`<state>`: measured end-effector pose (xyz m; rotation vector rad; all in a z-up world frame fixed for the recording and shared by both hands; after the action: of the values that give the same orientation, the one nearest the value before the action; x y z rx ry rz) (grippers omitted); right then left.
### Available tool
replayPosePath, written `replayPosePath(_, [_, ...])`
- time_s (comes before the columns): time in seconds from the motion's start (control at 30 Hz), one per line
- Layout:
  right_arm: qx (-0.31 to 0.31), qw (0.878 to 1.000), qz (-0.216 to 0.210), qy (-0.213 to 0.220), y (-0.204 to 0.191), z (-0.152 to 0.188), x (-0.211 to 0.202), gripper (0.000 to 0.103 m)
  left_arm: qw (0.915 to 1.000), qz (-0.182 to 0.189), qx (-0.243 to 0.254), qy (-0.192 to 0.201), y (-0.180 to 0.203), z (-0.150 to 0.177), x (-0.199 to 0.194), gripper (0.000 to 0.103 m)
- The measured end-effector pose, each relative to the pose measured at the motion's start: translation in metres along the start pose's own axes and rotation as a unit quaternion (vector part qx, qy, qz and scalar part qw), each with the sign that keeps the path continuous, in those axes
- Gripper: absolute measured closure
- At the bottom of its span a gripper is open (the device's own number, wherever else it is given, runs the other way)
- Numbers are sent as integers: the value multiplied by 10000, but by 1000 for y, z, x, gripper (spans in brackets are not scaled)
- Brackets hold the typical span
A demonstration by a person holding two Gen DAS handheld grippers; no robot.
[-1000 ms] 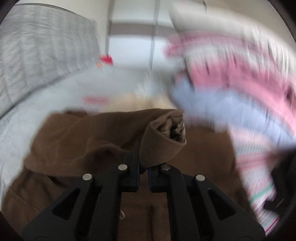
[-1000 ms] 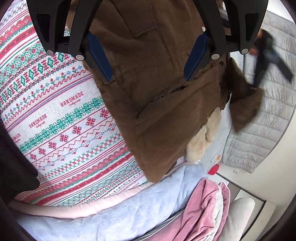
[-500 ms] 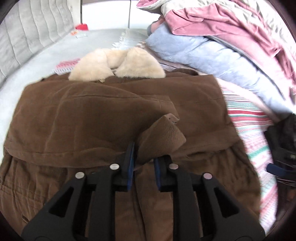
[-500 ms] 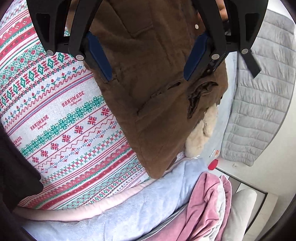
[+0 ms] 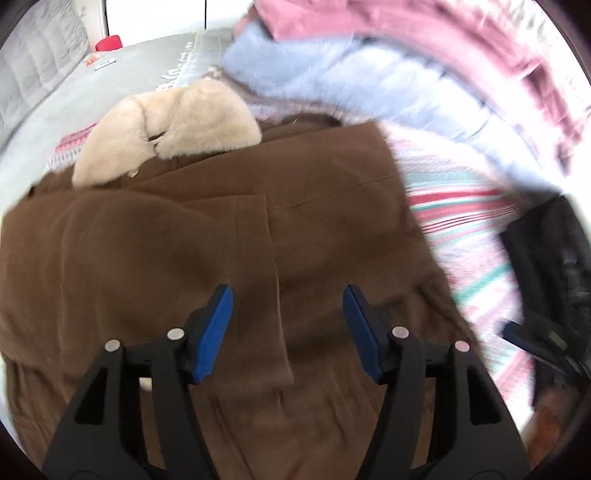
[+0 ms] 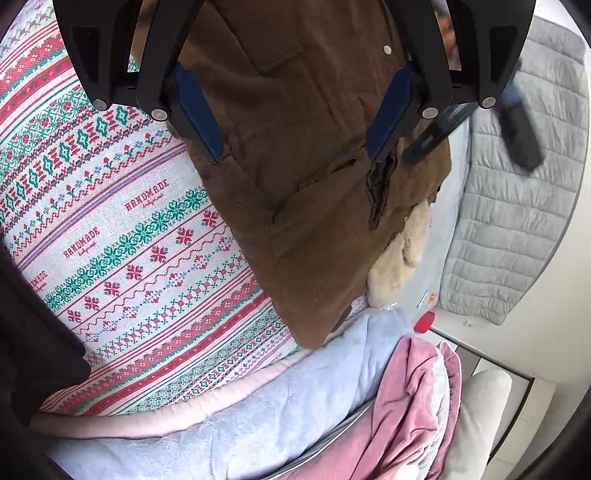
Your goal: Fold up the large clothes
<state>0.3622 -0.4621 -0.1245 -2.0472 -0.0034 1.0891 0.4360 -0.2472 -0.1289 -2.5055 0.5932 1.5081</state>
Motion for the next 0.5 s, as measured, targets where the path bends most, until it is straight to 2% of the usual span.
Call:
replayPosePath(0.07, [0,10000,-10,9,1,-1,-1,22,9978,-609,36,-269,-5,-11,31,43])
replayPosePath(0.1, [22,10000,-19,24,2,-2,-2,22,9964,-781,-22,-344,-12,-11,37,52])
replayPosePath(0.13, [39,10000,-24,34,3,-3,-3,22,9936,-1027,-114,-448,-21,-11,46,82])
replayPosePath(0.17, [57,10000,-29,46,5,-4,-4,22,9926,-1089,-210,-503,-26,-10,51,84])
replayPosePath(0.27, [131,9999,-30,55,11,-7,-6,22,9950,-819,-542,-173,-31,-18,40,94])
replayPosePath(0.33, [174,9998,-47,60,12,-9,-6,22,9942,-647,-839,205,-38,-30,21,96])
replayPosePath(0.43, [143,9998,-99,66,9,-10,-8,22,9864,-343,-1300,943,-47,-54,-18,98])
replayPosePath(0.5, [90,9999,-129,62,5,-9,-9,22,9838,-327,-1297,1196,-45,-60,-27,98])
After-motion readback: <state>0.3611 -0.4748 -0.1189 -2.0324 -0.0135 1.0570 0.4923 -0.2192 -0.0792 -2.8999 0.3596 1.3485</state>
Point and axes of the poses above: each gripper's, at about its wrist camera, not at the fingertips, and x roughly the way its jaws point, y to its right, z to its underside, the point moved 9 cm from there along x, roughly the way its jaws point, and after that the axes turned 2 degrees about x, right-handed, at the moved point
